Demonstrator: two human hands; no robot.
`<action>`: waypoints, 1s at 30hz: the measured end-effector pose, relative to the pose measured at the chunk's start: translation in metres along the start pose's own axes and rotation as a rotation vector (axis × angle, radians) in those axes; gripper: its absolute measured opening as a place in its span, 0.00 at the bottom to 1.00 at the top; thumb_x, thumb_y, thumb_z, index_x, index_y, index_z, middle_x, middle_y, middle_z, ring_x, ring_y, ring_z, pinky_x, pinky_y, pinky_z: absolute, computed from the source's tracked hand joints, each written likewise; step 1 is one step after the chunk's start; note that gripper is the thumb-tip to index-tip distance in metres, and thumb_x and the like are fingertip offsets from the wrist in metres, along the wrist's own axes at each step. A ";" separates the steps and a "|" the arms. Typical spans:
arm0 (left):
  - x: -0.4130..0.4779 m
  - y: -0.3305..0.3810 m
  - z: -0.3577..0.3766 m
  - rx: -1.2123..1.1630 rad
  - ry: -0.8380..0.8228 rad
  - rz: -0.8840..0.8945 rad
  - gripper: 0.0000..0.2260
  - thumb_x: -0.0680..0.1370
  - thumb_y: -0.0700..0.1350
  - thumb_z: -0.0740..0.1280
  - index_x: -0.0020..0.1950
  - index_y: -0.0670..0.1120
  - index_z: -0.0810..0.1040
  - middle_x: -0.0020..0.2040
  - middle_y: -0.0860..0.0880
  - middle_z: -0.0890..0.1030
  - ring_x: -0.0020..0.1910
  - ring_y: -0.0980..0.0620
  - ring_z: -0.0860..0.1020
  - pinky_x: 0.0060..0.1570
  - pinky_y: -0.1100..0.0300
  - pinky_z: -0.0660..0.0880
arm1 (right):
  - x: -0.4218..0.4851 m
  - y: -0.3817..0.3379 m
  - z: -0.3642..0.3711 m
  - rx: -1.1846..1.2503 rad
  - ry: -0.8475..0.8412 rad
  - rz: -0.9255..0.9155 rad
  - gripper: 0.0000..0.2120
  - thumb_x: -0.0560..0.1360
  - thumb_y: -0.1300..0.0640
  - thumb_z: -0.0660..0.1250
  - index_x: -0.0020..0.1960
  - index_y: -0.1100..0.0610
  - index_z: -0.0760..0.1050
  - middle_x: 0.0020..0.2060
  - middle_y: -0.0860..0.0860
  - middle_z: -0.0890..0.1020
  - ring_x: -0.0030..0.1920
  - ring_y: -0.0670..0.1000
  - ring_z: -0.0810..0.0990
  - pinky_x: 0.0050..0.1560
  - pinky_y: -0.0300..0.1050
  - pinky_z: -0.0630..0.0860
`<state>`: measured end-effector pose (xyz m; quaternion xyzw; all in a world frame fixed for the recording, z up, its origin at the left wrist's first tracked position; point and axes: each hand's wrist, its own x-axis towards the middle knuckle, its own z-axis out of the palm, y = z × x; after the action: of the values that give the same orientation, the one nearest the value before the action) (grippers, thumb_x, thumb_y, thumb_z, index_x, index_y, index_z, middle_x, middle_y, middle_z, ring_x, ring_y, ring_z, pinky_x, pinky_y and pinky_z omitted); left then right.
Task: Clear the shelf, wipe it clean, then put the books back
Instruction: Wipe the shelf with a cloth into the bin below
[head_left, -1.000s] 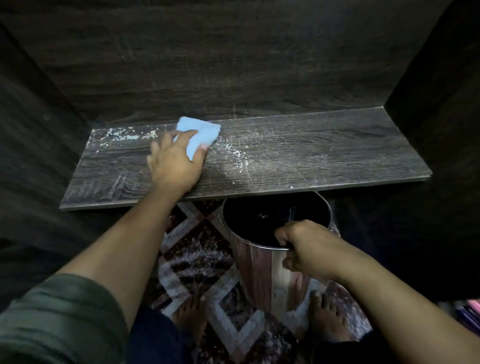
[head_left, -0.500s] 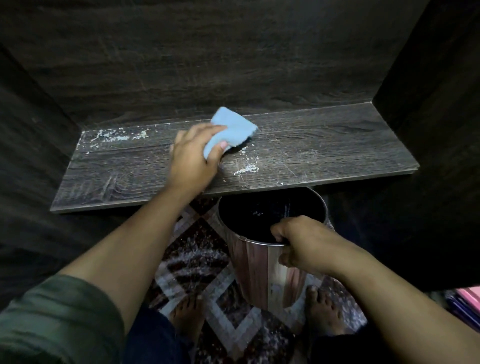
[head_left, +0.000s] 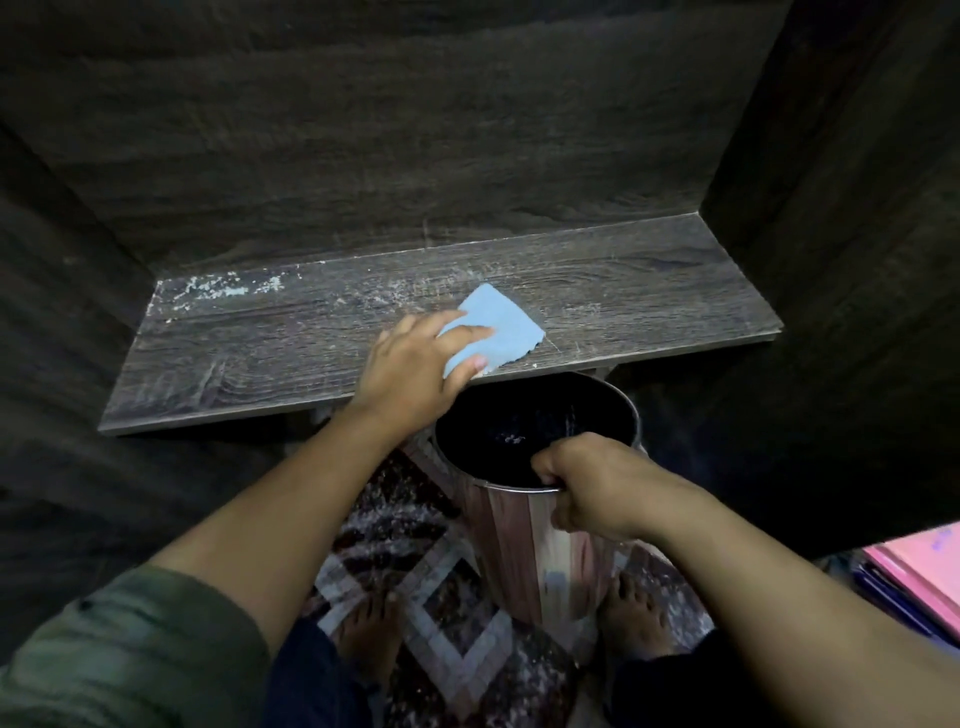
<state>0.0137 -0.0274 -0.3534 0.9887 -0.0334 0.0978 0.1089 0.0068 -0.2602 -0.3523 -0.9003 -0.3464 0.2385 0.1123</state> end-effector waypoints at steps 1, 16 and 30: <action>-0.003 0.000 -0.001 -0.032 -0.013 0.025 0.22 0.77 0.63 0.52 0.66 0.61 0.74 0.68 0.55 0.74 0.62 0.47 0.72 0.61 0.49 0.68 | -0.001 -0.001 0.000 -0.015 -0.002 -0.003 0.16 0.65 0.58 0.72 0.34 0.53 0.63 0.36 0.50 0.75 0.40 0.54 0.77 0.31 0.43 0.66; -0.011 -0.002 -0.012 -0.204 -0.083 -0.016 0.19 0.75 0.59 0.59 0.65 0.59 0.76 0.65 0.55 0.76 0.63 0.50 0.72 0.65 0.53 0.65 | 0.003 -0.004 -0.001 -0.029 0.018 -0.050 0.16 0.64 0.59 0.72 0.33 0.54 0.63 0.34 0.51 0.74 0.37 0.55 0.75 0.33 0.46 0.69; -0.041 -0.013 -0.038 -0.199 -0.073 -0.099 0.15 0.78 0.55 0.64 0.65 0.59 0.76 0.64 0.56 0.76 0.62 0.48 0.72 0.64 0.49 0.68 | -0.002 -0.024 -0.007 -0.078 0.008 -0.079 0.14 0.66 0.58 0.71 0.35 0.54 0.64 0.37 0.52 0.76 0.39 0.53 0.76 0.29 0.42 0.64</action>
<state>-0.0324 -0.0044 -0.3279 0.9763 0.0020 0.0522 0.2099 -0.0051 -0.2440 -0.3367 -0.8904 -0.3905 0.2167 0.0877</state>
